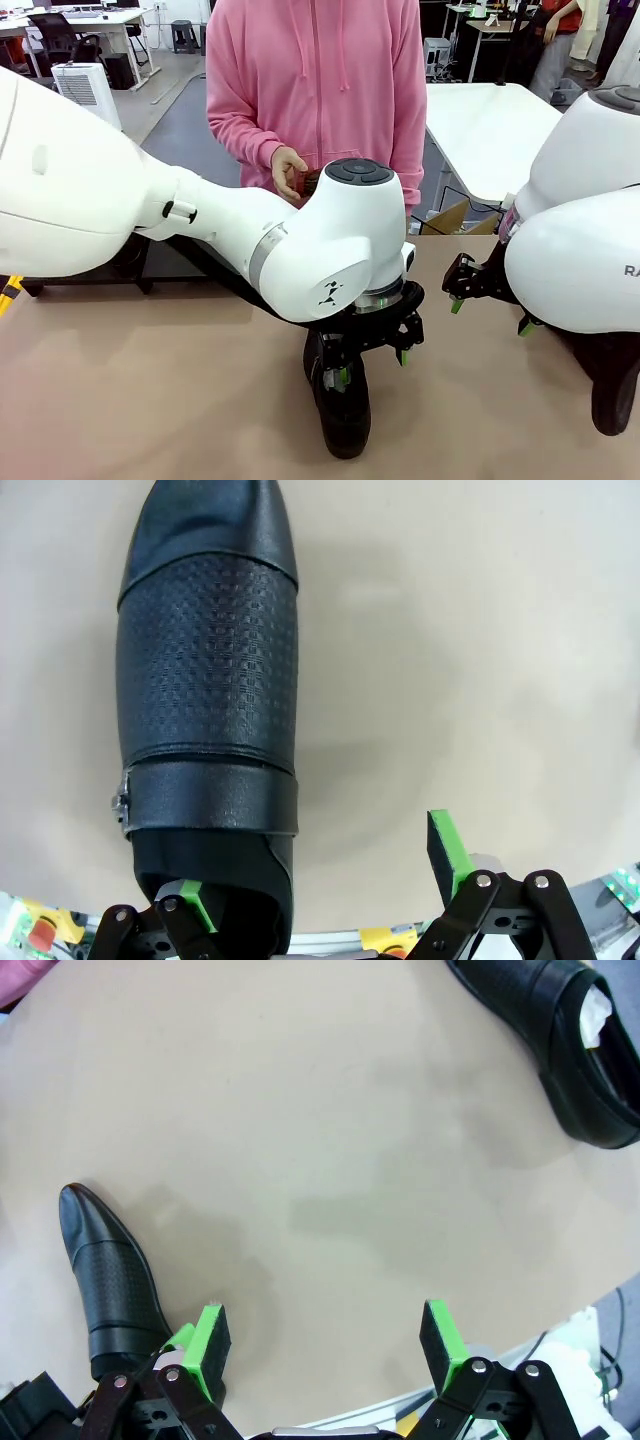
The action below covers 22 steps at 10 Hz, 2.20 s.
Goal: Organize the shoes by placing them on the stand.
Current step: Place the Shoe from the middle of the table onto the Shoes Stand.
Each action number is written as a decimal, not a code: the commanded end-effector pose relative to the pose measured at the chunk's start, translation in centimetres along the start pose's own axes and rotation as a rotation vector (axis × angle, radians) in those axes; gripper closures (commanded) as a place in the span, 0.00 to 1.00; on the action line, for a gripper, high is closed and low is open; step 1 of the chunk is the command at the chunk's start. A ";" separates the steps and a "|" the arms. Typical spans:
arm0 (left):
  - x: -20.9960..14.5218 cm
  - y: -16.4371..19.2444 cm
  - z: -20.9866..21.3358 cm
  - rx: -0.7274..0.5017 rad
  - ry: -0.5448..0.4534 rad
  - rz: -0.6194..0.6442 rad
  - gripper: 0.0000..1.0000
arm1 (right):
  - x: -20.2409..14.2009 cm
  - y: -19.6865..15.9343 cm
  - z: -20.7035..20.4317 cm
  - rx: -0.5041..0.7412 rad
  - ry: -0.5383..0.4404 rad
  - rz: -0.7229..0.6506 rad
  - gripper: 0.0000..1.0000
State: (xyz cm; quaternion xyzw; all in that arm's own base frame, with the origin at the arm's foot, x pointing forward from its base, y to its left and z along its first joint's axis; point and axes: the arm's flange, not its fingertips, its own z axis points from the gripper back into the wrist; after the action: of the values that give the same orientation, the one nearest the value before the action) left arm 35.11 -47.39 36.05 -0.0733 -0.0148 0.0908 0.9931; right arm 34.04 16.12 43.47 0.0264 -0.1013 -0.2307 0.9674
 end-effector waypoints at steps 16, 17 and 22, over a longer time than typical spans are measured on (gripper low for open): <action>-1.5 5.1 4.7 0.145 0.018 -0.131 1.00 | 0.1 0.0 0.0 0.007 0.003 0.018 0.00; -2.0 6.9 6.8 0.143 -0.037 -0.144 1.00 | 0.1 0.0 0.0 0.007 0.003 0.018 0.00; 4.6 16.3 13.6 0.269 -0.431 -0.123 1.00 | 0.1 0.0 0.0 0.007 0.003 0.018 0.00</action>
State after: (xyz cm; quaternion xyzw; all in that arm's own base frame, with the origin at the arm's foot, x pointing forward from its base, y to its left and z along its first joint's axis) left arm 34.78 -29.70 47.96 0.0661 -0.1859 0.0542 0.9788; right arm 34.05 16.11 43.48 0.0265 -0.1012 -0.2307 0.9674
